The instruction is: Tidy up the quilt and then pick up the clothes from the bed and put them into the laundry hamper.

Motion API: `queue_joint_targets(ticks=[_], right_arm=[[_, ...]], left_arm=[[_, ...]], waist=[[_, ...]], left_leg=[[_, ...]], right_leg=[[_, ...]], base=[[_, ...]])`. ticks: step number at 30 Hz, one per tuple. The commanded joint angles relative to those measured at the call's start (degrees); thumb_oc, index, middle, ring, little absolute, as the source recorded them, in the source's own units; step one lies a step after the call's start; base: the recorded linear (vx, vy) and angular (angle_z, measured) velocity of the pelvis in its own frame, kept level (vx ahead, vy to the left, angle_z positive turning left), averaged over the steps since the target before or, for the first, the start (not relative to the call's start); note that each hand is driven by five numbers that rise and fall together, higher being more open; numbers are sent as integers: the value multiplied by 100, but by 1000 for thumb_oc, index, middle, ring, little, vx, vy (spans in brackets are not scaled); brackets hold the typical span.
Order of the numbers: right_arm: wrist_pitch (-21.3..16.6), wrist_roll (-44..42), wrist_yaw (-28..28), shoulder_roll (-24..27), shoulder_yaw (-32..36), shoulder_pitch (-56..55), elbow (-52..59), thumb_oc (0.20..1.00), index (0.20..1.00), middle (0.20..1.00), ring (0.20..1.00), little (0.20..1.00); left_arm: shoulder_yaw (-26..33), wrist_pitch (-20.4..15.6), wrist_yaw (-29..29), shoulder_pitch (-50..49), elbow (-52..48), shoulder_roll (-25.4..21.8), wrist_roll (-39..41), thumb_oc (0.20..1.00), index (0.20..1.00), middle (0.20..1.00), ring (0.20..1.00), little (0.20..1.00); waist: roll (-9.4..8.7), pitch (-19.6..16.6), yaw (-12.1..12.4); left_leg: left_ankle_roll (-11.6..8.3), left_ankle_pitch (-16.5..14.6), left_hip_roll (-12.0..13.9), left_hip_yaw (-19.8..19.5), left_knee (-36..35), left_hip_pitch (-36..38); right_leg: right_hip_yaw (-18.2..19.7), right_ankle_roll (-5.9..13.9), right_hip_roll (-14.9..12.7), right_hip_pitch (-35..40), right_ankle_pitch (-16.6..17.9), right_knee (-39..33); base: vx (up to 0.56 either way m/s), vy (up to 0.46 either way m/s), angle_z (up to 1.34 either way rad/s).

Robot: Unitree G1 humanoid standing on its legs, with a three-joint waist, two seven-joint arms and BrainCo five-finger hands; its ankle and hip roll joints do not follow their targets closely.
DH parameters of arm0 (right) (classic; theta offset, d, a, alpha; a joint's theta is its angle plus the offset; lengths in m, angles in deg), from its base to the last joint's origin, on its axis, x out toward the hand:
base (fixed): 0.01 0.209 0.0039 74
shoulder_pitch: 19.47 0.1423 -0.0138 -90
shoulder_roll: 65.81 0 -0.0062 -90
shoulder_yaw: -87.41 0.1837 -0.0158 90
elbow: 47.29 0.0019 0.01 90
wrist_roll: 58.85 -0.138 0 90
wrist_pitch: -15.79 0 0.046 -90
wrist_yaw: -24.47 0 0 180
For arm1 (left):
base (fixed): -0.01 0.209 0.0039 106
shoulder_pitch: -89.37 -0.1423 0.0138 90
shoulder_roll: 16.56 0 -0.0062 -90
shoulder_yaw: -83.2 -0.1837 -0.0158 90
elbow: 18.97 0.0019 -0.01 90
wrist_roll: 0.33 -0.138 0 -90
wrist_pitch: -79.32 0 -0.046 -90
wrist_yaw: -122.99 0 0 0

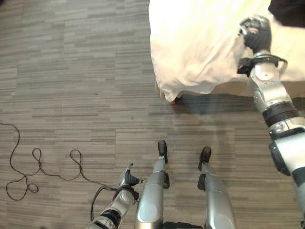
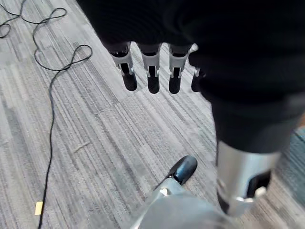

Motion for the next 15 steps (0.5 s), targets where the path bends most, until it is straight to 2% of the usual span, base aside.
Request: queue_joint_targets(ticks=[1, 2, 4, 5, 6, 7, 8, 12, 13, 14, 15], right_arm=[[115, -431, 17, 238, 315, -768, -343, 200, 200, 200, 200, 200], [117, -428, 19, 239, 326, -773, -334, 200, 200, 200, 200, 200], [146, -539, 4, -40, 849, -1936, -297, 200, 200, 200, 200, 200], [146, -596, -72, -355, 1267, -3006, -246, 200, 200, 200, 200, 200], [149, -592, -68, -360, 1275, -3024, -233, 200, 200, 200, 200, 200], [164, -599, -165, -683, 1678, -4084, -218, 200, 200, 200, 200, 200], [168, -596, -161, -689, 1684, -4097, -205, 200, 200, 200, 200, 200], [249, -893, -353, -1032, 2461, -5563, -335, 200, 200, 200, 200, 200], [314, -836, -410, -1061, 2554, -5882, -388, 1000, 1000, 1000, 1000, 1000], [435, -619, -529, -1122, 2585, -6228, -521, 1000, 1000, 1000, 1000, 1000], [530, -379, -597, -1166, 2443, -6335, -640, 1000, 1000, 1000, 1000, 1000]], left_arm=[[-103, 16, 56, 193, 108, -92, 169, 1000, 1000, 1000, 1000, 1000], [-106, 16, 57, 198, 106, -97, 169, 1000, 1000, 1000, 1000, 1000], [18, 98, 56, 144, 247, 3, 115, 1000, 1000, 1000, 1000, 1000], [186, 201, 50, 96, 448, 66, 31, 1000, 1000, 1000, 1000, 1000], [178, 201, 51, 88, 447, 62, 31, 1000, 1000, 1000, 1000, 1000], [348, 273, 37, 37, 557, 42, -107, 1000, 1000, 1000, 1000, 1000], [344, 273, 37, 32, 555, 38, -108, 1000, 1000, 1000, 1000, 1000], [419, 370, -130, -149, 747, 21, -435, 1000, 1000, 1000, 1000, 1000], [413, 416, -226, -170, 802, 28, -487, 1000, 1000, 1000, 1000, 1000], [369, 428, -371, -194, 823, -8, -628, 1000, 1000, 1000, 1000, 1000], [316, 421, -454, -186, 816, -19, -719, 1000, 1000, 1000, 1000, 1000]], waist=[[-173, 210, 86], [-176, 210, 93], [-243, 210, -26], [-333, 183, -174], [-335, 183, -168], [-417, 10, -345], [-418, -2, -338], [-572, -529, -711], [-610, -693, -828], [-615, -879, -1005], [-623, -941, -1080]], left_leg=[[-537, -771, 278, 129, 355, 414], [-535, -759, 281, 128, 364, 395], [-490, -928, 275, 118, 567, 483], [-449, -1065, 263, 101, 668, 636], [-449, -1068, 263, 102, 668, 645], [-421, -1190, 230, 146, 619, 902], [-419, -1173, 230, 148, 610, 892], [-351, -1328, 82, 334, 346, 1575], [-343, -1303, 49, 393, 181, 1766], [-314, -1357, 41, 522, 17, 2085], [-302, -1412, 68, 617, -19, 2231]], right_leg=[[249, 603, -193, 95, -775, 202], [250, 599, -189, 84, -751, 190], [276, 578, -194, 199, -850, 295], [315, 566, -192, 387, -883, 306], [315, 566, -193, 398, -885, 304], [346, 591, -192, 669, -872, 189], [346, 589, -188, 665, -848, 166], [495, 679, -160, 1264, -779, -213], [568, 712, -145, 1342, -738, -227], [676, 757, -103, 1401, -790, -9], [730, 770, -64, 1367, -806, 206]], base=[[-9, -8, 5], [4, 0, 6], [68, 24, 8], [94, 25, 7], [180, 62, 3], [104, 48, -5], [195, 87, -5], [231, 105, -25], [296, 133, -34], [281, 113, -36], [200, 72, -36]])
